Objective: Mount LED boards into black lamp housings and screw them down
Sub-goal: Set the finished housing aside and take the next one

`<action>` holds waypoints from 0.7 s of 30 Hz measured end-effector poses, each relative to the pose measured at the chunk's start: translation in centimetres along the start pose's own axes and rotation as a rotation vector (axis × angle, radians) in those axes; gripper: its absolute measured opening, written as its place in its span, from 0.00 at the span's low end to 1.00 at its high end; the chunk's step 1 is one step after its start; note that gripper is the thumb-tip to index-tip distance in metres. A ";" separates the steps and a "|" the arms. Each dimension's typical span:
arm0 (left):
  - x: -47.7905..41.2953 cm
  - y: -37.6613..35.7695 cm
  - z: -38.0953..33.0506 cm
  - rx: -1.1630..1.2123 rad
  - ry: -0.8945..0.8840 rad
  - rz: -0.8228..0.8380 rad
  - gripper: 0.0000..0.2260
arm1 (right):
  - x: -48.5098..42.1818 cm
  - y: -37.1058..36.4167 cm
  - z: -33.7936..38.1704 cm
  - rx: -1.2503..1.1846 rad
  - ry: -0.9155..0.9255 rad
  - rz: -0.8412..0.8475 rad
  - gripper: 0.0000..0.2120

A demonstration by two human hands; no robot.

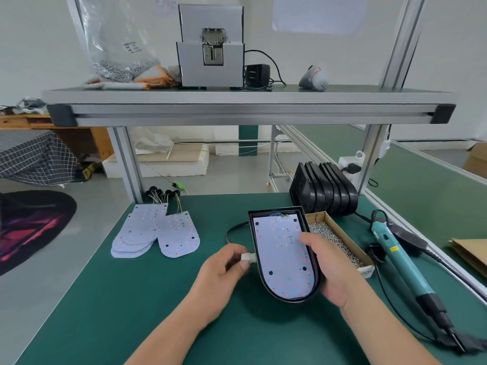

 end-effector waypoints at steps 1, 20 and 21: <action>0.0 -0.1 0.0 -0.007 -0.016 0.024 0.06 | 0.1 -0.1 0.0 -0.027 -0.001 0.009 0.14; 0.6 0.1 -0.1 -0.078 0.018 0.142 0.14 | 3.2 1.9 5.8 0.177 0.510 0.117 0.15; 0.6 0.1 -0.1 -0.078 0.022 0.140 0.14 | 3.5 2.5 6.7 0.167 0.544 0.105 0.15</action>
Point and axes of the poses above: each hand's wrist, its own x-axis away from the middle knuckle, its own y-axis out of the back of the hand, z = x × y, the point moved 5 cm from there along -x, towards the middle knuckle, and after that the axes turned 15 degrees about -x, right-handed, at the moved point
